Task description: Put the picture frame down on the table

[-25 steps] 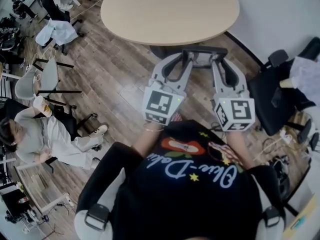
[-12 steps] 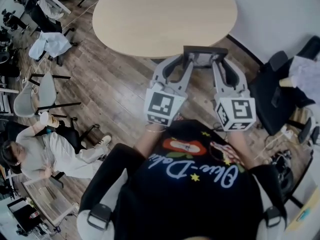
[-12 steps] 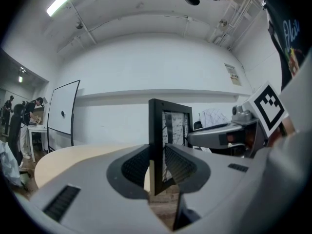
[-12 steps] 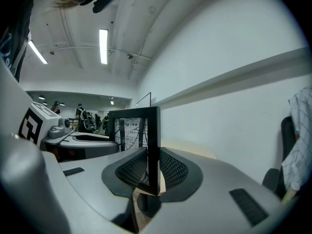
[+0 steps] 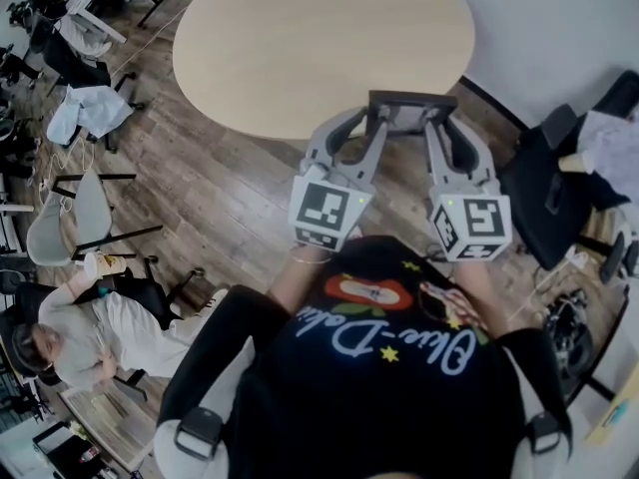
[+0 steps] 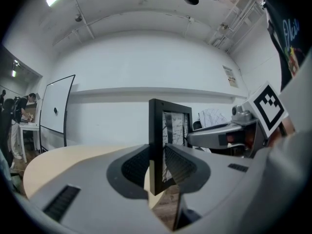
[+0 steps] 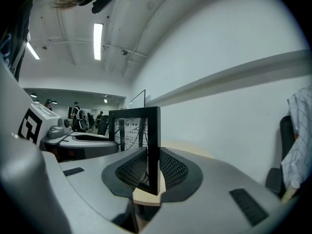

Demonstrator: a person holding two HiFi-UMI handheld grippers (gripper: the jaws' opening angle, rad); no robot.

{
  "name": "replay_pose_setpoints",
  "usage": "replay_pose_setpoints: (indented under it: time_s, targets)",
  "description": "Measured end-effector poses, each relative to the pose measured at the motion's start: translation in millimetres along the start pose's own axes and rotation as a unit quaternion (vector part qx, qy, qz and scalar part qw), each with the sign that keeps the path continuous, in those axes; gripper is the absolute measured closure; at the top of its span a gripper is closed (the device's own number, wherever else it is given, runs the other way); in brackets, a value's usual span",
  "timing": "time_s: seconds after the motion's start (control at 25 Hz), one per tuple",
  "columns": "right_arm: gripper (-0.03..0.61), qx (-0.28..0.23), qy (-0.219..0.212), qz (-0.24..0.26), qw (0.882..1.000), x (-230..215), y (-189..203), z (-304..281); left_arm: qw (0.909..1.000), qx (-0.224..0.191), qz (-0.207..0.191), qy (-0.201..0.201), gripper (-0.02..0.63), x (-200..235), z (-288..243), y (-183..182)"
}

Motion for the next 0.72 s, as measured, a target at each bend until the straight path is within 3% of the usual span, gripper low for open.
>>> replay_pose_setpoints:
  time_s: [0.44, 0.72]
  targets:
    - [0.502, 0.012, -0.017, -0.005, 1.0, 18, -13, -54, 0.9998, 0.003, 0.007, -0.017, 0.517, 53, -10, 6]
    - [0.502, 0.008, -0.03, 0.006, 0.999, 19, -9, -67, 0.9991, 0.009, 0.018, -0.037, 0.518, 60, -9, 12]
Point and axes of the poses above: the fingertips, and each gripper's own axes: z backward along the fingers, x to its left, y out of its underside, the point moved 4 cm from there along z, backward along the fingers, and after that the axes turned 8 degrees about x, right-handed, at the moved point
